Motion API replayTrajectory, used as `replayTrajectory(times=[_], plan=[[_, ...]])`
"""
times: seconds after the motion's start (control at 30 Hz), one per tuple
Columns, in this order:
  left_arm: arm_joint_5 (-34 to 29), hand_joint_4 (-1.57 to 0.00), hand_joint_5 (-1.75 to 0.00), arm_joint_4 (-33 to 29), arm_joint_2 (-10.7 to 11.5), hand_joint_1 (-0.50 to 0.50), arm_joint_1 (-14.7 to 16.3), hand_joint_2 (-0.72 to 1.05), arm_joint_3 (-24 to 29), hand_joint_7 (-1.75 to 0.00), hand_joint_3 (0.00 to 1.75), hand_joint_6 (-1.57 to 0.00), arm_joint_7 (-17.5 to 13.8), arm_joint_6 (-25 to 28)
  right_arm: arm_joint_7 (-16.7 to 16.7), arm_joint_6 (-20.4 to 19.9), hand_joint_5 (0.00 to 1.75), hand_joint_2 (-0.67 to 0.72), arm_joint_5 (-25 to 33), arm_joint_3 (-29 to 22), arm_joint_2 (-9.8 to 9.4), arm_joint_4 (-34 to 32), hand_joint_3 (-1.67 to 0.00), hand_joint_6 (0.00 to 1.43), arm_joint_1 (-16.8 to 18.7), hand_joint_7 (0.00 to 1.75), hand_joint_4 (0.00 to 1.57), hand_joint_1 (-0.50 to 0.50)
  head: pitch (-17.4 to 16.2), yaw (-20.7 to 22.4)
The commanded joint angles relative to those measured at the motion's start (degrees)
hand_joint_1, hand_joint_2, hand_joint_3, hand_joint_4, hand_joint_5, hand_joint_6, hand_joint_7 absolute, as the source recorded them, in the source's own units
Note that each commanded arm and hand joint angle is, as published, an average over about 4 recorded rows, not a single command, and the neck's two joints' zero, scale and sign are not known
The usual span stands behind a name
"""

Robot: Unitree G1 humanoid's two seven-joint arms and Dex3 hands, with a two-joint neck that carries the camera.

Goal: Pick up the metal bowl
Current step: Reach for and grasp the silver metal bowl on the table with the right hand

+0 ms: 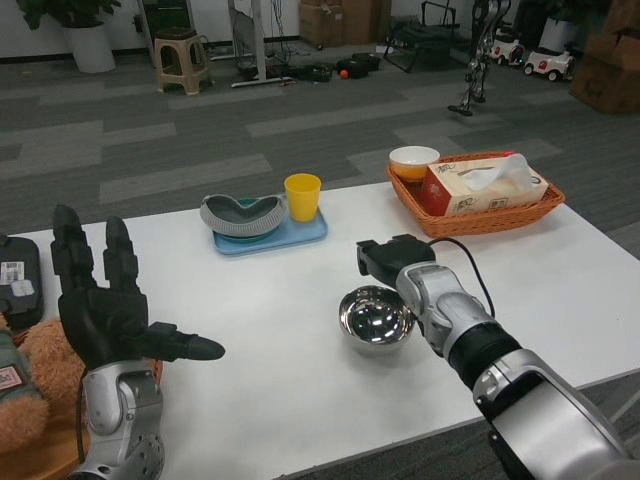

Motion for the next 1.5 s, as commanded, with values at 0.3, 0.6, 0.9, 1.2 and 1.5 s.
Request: replayTrajectory(times=[0.3, 0.6, 0.9, 1.2, 1.5], plan=[[-0.1, 0.00, 0.00, -0.3, 0.6, -0.48, 0.7, -0.72, -0.2, 0.00, 0.00, 0.00, 0.2, -0.1, -5.2, -2.2, 0.12, 0.72, 1.1, -4.0, 2.73, 7.1, 0.00, 0.00, -3.8, 1.26, 0.00, -0.46, -0.4, -0.6], [-0.1, 0.00, 0.00, -0.3, 0.6, -0.48, 0.7, -0.72, -0.4, 0.00, 0.00, 0.00, 0.2, -0.1, -8.5, -4.6, 0.10, 0.72, 1.0, -4.3, 5.69, 16.6, 0.00, 0.00, -8.2, 1.22, 0.00, -0.46, -0.6, -0.8], [-0.1, 0.00, 0.00, -0.3, 0.6, -0.48, 0.7, -0.72, -0.4, 0.00, 0.00, 0.00, 0.2, -0.1, -9.9, -5.2, 0.10, 0.72, 0.5, -2.9, 6.86, 21.5, 0.00, 0.00, -10.2, 1.19, 0.00, -0.46, -0.7, -1.1], [-0.1, 0.00, 0.00, -0.3, 0.5, -0.48, 0.6, -0.72, -0.5, 0.00, 0.00, 0.00, 0.2, -0.1, -11.8, -5.5, 0.10, 0.72, 0.5, 0.3, 7.34, 24.9, 0.00, 0.00, -11.2, 1.19, 0.00, -0.46, -0.6, -1.3], [-0.1, 0.00, 0.00, 0.0, 0.4, -0.48, 0.2, -0.72, -0.8, 0.00, 0.00, 0.00, 0.2, -0.1, -14.7, -5.7, 0.10, 0.72, 0.8, 1.6, 7.67, 27.7, 0.00, 0.00, -11.7, 1.19, 0.00, -0.46, -0.7, -1.9]])
